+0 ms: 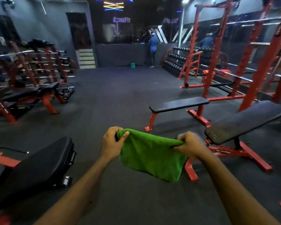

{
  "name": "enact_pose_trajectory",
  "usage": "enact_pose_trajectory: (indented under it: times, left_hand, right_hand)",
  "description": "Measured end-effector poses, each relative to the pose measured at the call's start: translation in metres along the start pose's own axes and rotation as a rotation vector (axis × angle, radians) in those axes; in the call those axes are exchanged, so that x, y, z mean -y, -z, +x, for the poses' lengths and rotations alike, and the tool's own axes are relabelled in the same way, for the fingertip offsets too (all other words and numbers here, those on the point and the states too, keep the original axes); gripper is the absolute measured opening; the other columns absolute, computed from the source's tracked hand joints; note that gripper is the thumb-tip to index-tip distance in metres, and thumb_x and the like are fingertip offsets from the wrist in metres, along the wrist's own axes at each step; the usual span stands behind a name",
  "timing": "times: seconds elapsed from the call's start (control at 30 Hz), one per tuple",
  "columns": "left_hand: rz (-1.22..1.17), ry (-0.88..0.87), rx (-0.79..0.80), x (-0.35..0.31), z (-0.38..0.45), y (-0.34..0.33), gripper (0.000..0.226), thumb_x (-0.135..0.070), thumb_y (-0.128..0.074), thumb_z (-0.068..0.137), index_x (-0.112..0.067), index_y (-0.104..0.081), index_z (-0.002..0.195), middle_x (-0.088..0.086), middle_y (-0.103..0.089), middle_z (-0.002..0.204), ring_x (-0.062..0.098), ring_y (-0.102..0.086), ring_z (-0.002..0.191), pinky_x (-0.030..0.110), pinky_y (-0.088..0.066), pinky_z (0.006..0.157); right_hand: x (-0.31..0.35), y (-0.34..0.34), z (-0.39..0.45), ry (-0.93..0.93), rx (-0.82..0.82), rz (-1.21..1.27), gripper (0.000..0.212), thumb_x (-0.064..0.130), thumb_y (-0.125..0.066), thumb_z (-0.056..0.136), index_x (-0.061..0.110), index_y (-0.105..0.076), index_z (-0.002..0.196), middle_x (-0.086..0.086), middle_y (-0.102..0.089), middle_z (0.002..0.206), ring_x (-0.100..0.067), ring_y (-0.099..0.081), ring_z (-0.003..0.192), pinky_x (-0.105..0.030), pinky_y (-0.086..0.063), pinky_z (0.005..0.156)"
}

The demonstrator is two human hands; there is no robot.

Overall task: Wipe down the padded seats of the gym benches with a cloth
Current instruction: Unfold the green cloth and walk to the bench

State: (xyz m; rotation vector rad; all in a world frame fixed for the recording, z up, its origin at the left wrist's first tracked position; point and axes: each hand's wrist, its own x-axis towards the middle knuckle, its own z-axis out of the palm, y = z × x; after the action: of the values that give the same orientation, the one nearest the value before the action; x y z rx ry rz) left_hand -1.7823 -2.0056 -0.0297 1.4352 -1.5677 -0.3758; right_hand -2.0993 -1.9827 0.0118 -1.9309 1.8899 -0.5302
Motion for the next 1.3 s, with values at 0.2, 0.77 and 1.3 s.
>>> enact_pose_trajectory:
  times: [0.2,0.77,1.3]
  left_hand:
    - [-0.159,0.061,-0.018,0.039,0.149,-0.082,0.034,-0.044,-0.064,0.098,-0.016,-0.055,0.082,0.000,-0.057,0.067,0.003,-0.053,0.059,0.016,-0.041,0.054]
    - [-0.508,0.060,0.336,0.088,0.568,-0.386,0.034,-0.021,-0.073,0.071,-0.027,-0.074,0.104,-0.005,-0.077,0.090,0.009,-0.072,0.083,0.026,-0.058,0.076]
    - [-0.422,0.273,0.423,0.191,0.936,-0.627,0.031,-0.008,-0.073,0.089,-0.020,-0.063,0.116,-0.001,-0.072,0.107,0.014,-0.069,0.097,0.026,-0.057,0.084]
  right_hand:
    - [-0.018,-0.023,0.179,0.050,-0.183,0.582,0.035,0.042,-0.090,0.072,0.009,-0.077,0.071,-0.006,-0.071,0.064,-0.010,-0.059,0.059,-0.032,-0.047,0.058]
    - [-0.034,-0.032,0.683,-0.235,-0.225,1.005,0.056,0.058,-0.085,0.072,0.007,-0.076,0.094,-0.008,-0.078,0.083,-0.015,-0.070,0.071,-0.037,-0.058,0.068]
    - [-0.151,-0.014,1.111,-0.327,-0.248,0.978,0.012,0.018,-0.072,0.088,0.010,-0.073,0.079,0.000,-0.066,0.069,-0.011,-0.060,0.064,-0.026,-0.047,0.059]
